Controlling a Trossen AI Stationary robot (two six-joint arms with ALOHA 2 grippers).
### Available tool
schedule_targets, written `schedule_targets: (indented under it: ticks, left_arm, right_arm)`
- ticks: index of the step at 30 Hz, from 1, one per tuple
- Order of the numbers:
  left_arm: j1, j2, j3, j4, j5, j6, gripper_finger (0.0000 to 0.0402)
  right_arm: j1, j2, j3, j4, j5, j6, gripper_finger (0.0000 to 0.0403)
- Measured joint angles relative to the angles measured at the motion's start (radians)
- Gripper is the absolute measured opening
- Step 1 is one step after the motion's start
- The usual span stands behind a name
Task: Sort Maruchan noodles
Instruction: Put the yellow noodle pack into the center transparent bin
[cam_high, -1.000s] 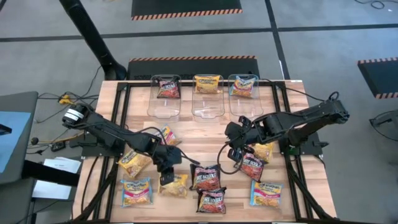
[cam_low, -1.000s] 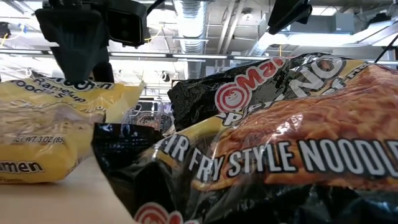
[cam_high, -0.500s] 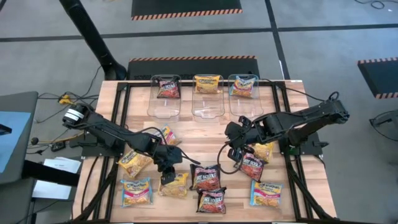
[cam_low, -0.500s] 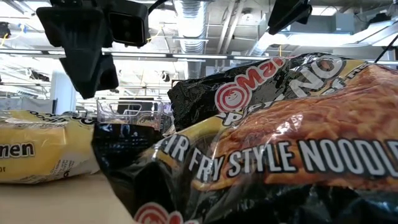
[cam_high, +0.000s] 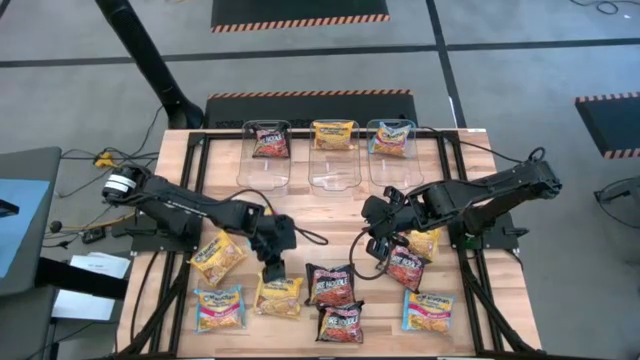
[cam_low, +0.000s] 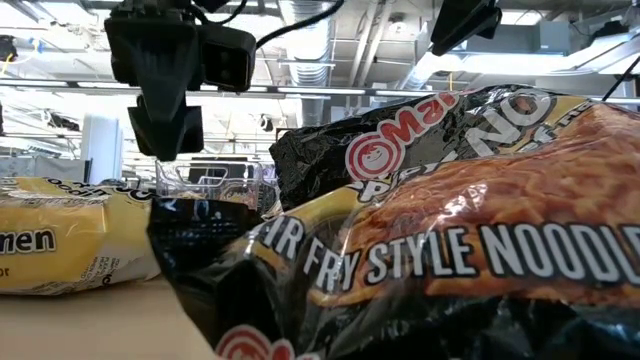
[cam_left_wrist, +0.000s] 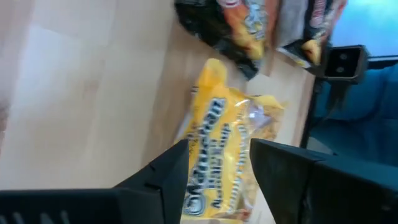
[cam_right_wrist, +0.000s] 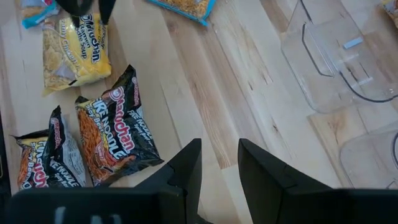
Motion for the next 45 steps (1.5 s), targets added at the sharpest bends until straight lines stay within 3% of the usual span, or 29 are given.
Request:
schedule_targets:
  ticks: [7, 18, 32, 36, 43, 45]
  left_arm:
    - [-0.040, 0.002, 0.000, 0.004, -0.042, 0.013, 0.0160]
    - [-0.087, 0.145, 0.000, 0.031, -0.048, 0.024, 0.0160]
    - [-0.123, 0.231, 0.002, 0.081, 0.009, -0.019, 0.0156]
    - [-0.127, 0.230, 0.002, 0.087, 0.004, -0.043, 0.0121]
    - [-0.127, 0.230, 0.001, 0.133, 0.025, -0.079, 0.0015]
    - [-0.127, 0.230, 0.001, 0.159, 0.043, -0.079, 0.0006]
  right_arm:
    - [0.000, 0.000, 0.000, 0.000, 0.000, 0.000, 0.0127]
    - [0.000, 0.000, -0.001, 0.000, 0.000, -0.006, 0.0127]
    - [0.000, 0.000, -0.001, -0.007, 0.002, -0.008, 0.0127]
    - [0.000, 0.000, -0.001, -0.006, 0.002, -0.008, 0.0127]
    - [-0.001, 0.000, -0.001, -0.005, 0.020, -0.008, 0.0127]
    - [-0.001, 0.000, -0.001, -0.004, 0.027, -0.008, 0.0127]
